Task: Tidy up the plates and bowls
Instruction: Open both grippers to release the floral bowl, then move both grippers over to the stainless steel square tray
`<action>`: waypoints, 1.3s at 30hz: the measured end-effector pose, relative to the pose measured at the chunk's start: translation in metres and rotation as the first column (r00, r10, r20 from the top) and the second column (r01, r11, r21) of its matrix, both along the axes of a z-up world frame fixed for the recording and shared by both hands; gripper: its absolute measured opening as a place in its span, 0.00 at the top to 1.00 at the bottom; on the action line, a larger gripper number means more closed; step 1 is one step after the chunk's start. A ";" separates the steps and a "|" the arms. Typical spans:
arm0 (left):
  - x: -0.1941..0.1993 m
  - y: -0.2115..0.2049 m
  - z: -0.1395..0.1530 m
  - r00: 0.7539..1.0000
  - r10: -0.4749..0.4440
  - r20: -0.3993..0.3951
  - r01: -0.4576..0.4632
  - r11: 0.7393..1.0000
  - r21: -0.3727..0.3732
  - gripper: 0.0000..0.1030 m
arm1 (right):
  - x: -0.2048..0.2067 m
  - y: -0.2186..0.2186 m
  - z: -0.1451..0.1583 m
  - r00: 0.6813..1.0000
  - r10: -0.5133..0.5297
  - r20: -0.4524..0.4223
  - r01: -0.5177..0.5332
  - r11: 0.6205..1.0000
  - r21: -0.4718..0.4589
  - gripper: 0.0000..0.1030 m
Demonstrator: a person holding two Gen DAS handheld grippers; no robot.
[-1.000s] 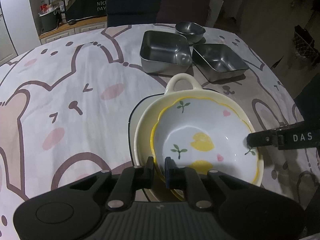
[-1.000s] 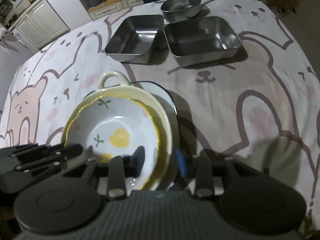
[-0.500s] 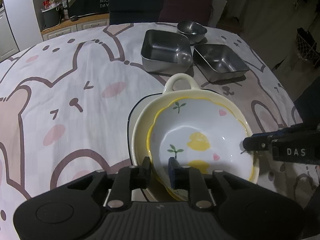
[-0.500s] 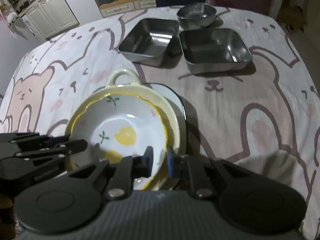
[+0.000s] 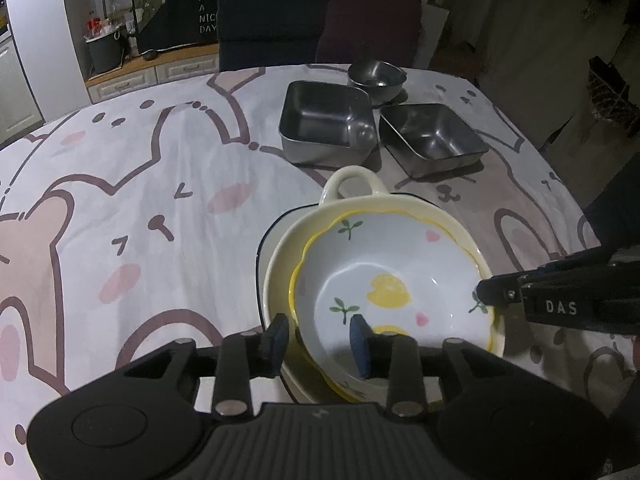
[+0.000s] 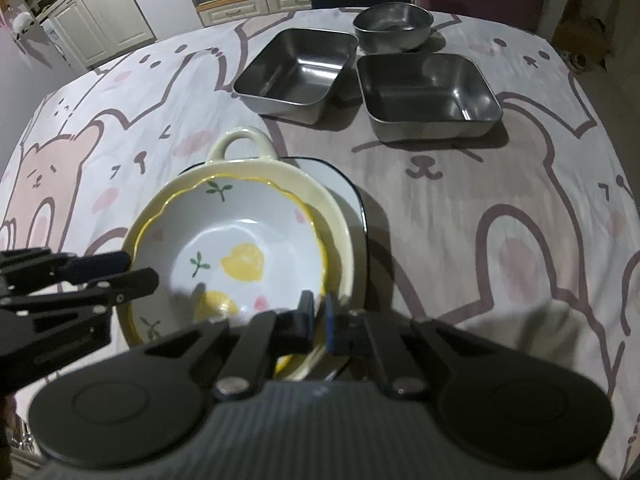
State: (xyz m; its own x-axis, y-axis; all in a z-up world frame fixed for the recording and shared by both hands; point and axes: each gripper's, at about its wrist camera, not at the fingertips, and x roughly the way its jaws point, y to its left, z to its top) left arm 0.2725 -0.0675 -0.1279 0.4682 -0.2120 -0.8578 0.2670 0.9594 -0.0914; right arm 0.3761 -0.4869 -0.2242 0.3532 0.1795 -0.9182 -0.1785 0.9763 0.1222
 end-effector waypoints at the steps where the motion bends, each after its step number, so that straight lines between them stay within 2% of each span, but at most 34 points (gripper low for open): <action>1: 0.000 0.000 0.001 1.000 0.001 0.000 -0.001 1.000 -0.001 0.65 | 0.000 0.000 0.000 1.000 0.000 0.001 0.000 1.000 -0.001 0.94; 4: -0.002 0.002 0.003 1.000 0.005 0.003 -0.005 1.000 0.001 0.58 | -0.001 0.000 0.001 1.000 -0.001 0.004 0.001 1.000 0.000 0.93; 6: -0.004 0.003 0.004 1.000 0.014 0.009 -0.014 1.000 0.011 0.44 | -0.003 -0.001 0.005 1.000 0.010 0.020 -0.011 1.000 0.016 0.91; 8: -0.005 0.005 0.005 1.000 0.021 0.012 -0.021 1.000 0.014 0.34 | -0.007 -0.003 0.012 0.998 0.030 0.051 -0.032 0.999 0.038 0.87; 10: -0.007 0.007 0.008 0.999 0.029 0.019 -0.030 0.999 0.012 0.27 | -0.011 -0.005 0.018 0.996 0.040 0.077 -0.044 0.998 0.046 0.69; 12: -0.010 0.011 0.011 0.999 0.038 0.029 -0.038 0.999 0.009 0.20 | -0.015 -0.007 0.022 0.994 0.047 0.098 -0.052 0.998 0.046 0.57; 17: -0.017 0.014 0.020 0.997 0.040 0.060 -0.041 0.999 0.009 0.05 | -0.026 -0.014 0.033 0.988 0.045 0.147 -0.052 0.998 0.044 0.36; 19: -0.021 0.015 0.024 0.997 0.037 0.073 -0.038 0.999 0.010 0.02 | -0.030 -0.016 0.036 0.985 0.046 0.164 -0.055 0.997 0.051 0.17; 22: -0.026 0.018 0.030 0.995 0.035 0.097 -0.037 0.999 0.020 0.00 | -0.037 -0.021 0.041 0.982 0.046 0.184 -0.057 0.997 0.053 0.01; 30: -0.029 0.030 0.047 0.986 0.033 0.163 -0.036 0.999 0.015 0.00 | -0.046 -0.035 0.055 0.973 0.032 0.230 -0.048 0.997 0.063 0.00; 39: -0.007 0.026 0.065 0.970 0.041 0.239 -0.032 0.999 -0.040 0.00 | -0.034 -0.062 0.071 0.951 -0.062 0.302 0.027 0.993 0.117 0.00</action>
State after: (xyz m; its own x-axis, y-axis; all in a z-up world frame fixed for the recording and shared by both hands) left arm 0.2654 -0.0412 -0.0630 0.6675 -0.2193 -0.7116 0.2500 0.9662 -0.0633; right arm 0.3425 -0.5485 -0.1530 0.6231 0.2511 -0.7408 -0.1807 0.9677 0.1761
